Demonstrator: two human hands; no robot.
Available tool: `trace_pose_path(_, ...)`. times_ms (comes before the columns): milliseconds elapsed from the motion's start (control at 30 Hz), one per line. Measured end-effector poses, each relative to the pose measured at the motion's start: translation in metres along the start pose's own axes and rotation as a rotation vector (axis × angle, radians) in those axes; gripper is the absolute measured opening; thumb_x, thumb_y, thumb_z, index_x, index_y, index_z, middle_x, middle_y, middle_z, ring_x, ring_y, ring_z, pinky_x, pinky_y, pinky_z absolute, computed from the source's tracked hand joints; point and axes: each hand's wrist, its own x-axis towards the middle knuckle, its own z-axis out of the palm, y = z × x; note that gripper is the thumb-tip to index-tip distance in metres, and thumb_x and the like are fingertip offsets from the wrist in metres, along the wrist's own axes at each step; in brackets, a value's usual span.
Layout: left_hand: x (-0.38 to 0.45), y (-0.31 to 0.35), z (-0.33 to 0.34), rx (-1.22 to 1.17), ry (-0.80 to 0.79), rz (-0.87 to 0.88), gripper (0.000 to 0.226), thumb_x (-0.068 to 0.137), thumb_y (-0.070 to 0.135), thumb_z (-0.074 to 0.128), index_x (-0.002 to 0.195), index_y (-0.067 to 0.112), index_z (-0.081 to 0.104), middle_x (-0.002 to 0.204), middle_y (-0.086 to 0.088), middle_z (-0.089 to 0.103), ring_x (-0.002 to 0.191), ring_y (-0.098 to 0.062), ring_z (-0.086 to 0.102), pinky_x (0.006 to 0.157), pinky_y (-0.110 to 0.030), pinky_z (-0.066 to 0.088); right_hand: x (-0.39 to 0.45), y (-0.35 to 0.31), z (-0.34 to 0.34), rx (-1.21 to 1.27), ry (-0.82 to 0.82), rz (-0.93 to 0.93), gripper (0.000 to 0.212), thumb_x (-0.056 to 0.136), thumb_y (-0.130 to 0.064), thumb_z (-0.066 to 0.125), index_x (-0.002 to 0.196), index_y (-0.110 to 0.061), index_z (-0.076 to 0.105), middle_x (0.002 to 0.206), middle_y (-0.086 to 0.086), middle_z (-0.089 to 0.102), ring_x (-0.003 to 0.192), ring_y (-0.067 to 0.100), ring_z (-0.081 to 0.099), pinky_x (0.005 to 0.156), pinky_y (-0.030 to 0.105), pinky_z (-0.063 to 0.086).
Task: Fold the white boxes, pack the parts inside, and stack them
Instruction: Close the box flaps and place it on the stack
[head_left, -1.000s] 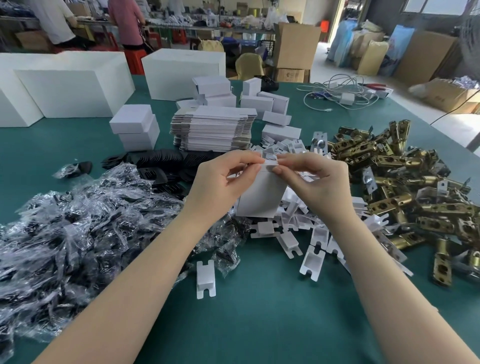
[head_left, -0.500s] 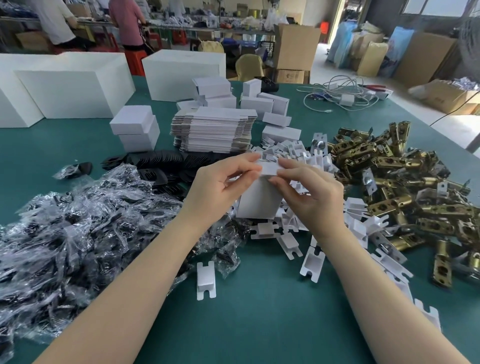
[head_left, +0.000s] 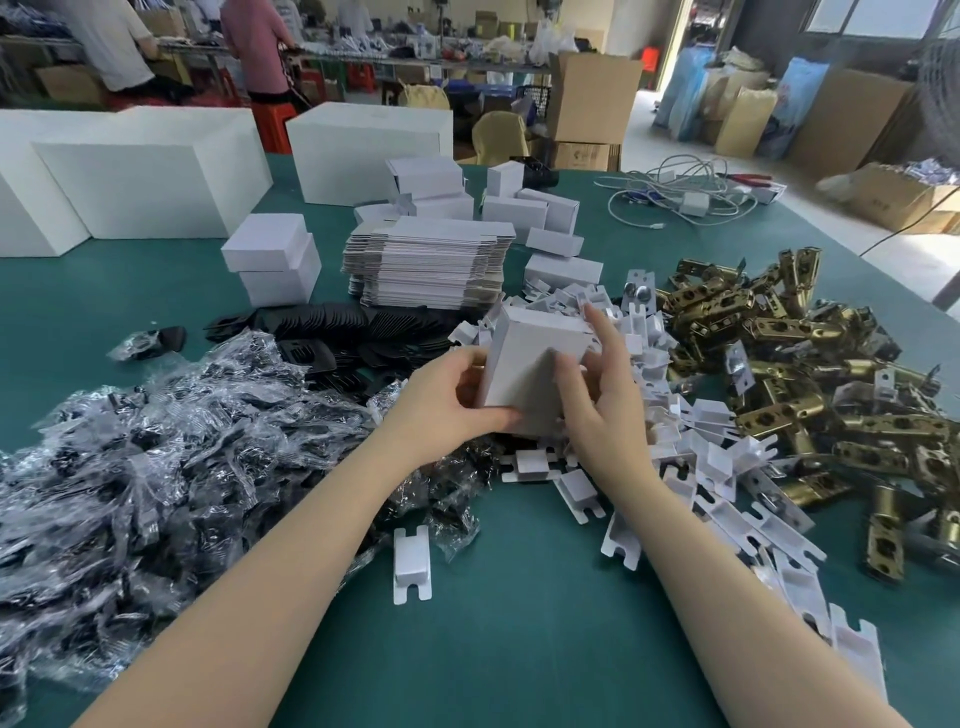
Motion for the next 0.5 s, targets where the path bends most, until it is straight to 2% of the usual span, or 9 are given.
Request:
trace_pose_path(67,-0.001,0.003,-0.003,-0.109,0.027,-0.038,0.045,0.076,0.022,0.084,0.107,0.038,0.057,0.101,0.013,0.072,0.088,-0.001,0.069,0.077,-0.022,0.057,0.000,0.003,0.000,0.025,0.020,0.026,0.044,0.097,-0.046,0.042,0.140,-0.045,0.033,0.076,-0.023,0.057,0.065,-0.001,0.055,0.062,0.015,0.042)
trace_pose_path(133,-0.001,0.007,-0.006,-0.286,0.063,-0.113,0.040,0.081,0.020,0.080,0.115,0.026,0.061,0.102,0.006,0.074,0.092,-0.008,0.071,0.079,-0.031,0.060,0.001,0.003,0.000,0.047,0.028,0.041,0.040,0.098,-0.046,0.040,0.139,-0.045,0.035,0.092,-0.021,0.063,0.081,0.000,0.063,0.071,0.016,0.048)
trace_pose_path(200,-0.002,0.014,-0.009,-0.580,0.082,-0.216,0.041,0.084,0.017,0.075,0.121,0.017,0.058,0.107,-0.001,0.072,0.092,-0.016,0.073,0.076,-0.036,0.061,0.000,0.002,0.002,0.099,0.024,0.055,0.036,0.102,-0.040,0.041,0.138,-0.041,0.037,0.104,-0.013,0.066,0.087,0.002,0.068,0.071,0.014,0.052)
trace_pose_path(300,-0.003,0.024,-0.015,-0.936,0.117,-0.337,0.035,0.086,0.018,0.069,0.118,0.012,0.057,0.112,-0.009,0.068,0.086,-0.018,0.074,0.068,-0.029,0.060,-0.001,0.001,0.003,0.116,0.016,0.060,0.033,0.105,-0.034,0.041,0.137,-0.033,0.042,0.103,-0.008,0.067,0.089,0.002,0.069,0.072,0.016,0.056)
trace_pose_path(400,-0.007,0.030,-0.025,-1.118,0.203,-0.397,0.037,0.080,0.016,0.071,0.114,0.008,0.060,0.104,-0.011,0.071,0.081,-0.020,0.075,0.062,-0.025,0.059,-0.002,0.000,0.002,0.143,0.005,0.076,0.030,0.105,-0.032,0.039,0.134,-0.031,0.046,0.099,-0.008,0.067,0.092,0.000,0.067,0.074,0.013,0.054)
trace_pose_path(500,-0.011,0.037,-0.048,-1.153,0.261,-0.322,0.047,0.069,0.009,0.073,0.115,0.007,0.061,0.093,-0.009,0.077,0.084,-0.020,0.075,0.064,-0.024,0.059,-0.002,-0.001,0.001,0.135,0.000,0.087,0.025,0.105,-0.029,0.039,0.128,-0.032,0.047,0.097,-0.006,0.068,0.091,-0.003,0.066,0.072,0.009,0.051)
